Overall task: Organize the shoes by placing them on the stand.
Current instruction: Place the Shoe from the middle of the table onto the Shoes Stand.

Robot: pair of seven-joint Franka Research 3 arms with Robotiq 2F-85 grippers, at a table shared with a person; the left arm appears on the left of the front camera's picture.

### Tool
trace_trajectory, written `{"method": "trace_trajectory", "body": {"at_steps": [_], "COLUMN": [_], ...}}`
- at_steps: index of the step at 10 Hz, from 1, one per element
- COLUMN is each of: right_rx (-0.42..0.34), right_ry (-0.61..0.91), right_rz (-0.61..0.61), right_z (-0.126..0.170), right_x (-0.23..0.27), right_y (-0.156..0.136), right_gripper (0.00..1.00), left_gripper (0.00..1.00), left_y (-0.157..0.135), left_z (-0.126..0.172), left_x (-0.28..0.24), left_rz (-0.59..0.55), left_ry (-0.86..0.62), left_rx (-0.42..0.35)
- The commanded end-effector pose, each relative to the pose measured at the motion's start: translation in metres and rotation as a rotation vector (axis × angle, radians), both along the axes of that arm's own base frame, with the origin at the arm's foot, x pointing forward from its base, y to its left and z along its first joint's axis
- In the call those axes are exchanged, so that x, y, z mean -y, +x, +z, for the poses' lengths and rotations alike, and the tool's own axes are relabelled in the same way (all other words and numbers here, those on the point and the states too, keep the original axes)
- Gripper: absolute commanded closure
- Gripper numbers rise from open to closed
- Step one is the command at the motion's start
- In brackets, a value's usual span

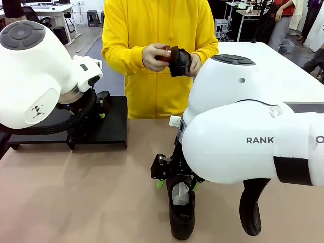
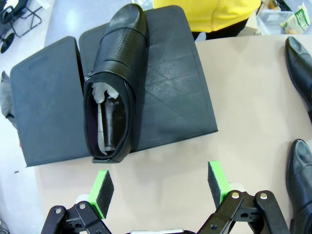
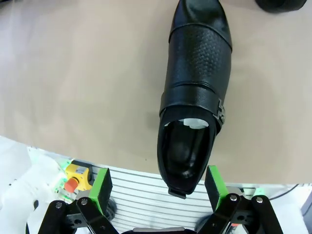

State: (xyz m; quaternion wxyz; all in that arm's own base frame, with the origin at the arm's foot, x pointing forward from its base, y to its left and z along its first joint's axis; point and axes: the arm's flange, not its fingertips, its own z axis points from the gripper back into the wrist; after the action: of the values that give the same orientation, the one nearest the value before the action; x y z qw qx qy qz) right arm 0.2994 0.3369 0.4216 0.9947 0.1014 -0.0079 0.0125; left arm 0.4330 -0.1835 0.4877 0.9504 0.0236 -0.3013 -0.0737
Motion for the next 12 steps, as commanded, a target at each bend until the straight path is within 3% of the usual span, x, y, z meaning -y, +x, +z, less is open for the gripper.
{"method": "trace_trajectory", "body": {"at_steps": [1, 2, 4, 5, 7, 8, 9, 12], "right_rx": [0.000, -0.012, 0.015, 0.014, -0.006, -0.065, -0.100, -0.224], "right_ry": [0.000, -0.009, -0.042, -0.036, 0.008, 0.030, 0.048, 0.042], "right_rz": [0.000, 0.004, -0.108, -0.238, -0.468, -0.676, -0.816, -0.946], "right_z": [0.000, 0.011, 0.034, 0.041, 0.037, 0.026, 0.015, -0.011], "right_x": [0.000, 0.038, 0.122, 0.169, 0.236, 0.269, 0.293, 0.317], "right_y": [0.000, -0.007, -0.026, -0.032, -0.037, -0.033, -0.031, -0.016], "right_gripper": [0.00, 0.00, 0.00, 0.00, 0.00, 0.00, 0.00, 0.00], "left_gripper": [0.00, 0.00, 0.00, 0.00, 0.00, 0.00, 0.00, 0.00], "left_y": [0.002, 0.002, 0.002, 0.000, -0.038, -0.058, -0.077, -0.100], "left_z": [0.001, 0.001, 0.001, 0.000, -0.013, -0.015, -0.017, -0.035], "left_x": [0.002, 0.002, 0.002, 0.000, 0.031, 0.047, 0.061, 0.095], "left_rz": [0.020, 0.020, 0.020, 0.000, 0.000, 0.007, -0.007, 0.124], "left_ry": [0.010, 0.010, 0.010, 0.000, -0.085, -0.116, -0.156, -0.227], "left_rx": [0.011, 0.011, 0.011, 0.000, -0.151, -0.239, -0.389, -0.476]}}
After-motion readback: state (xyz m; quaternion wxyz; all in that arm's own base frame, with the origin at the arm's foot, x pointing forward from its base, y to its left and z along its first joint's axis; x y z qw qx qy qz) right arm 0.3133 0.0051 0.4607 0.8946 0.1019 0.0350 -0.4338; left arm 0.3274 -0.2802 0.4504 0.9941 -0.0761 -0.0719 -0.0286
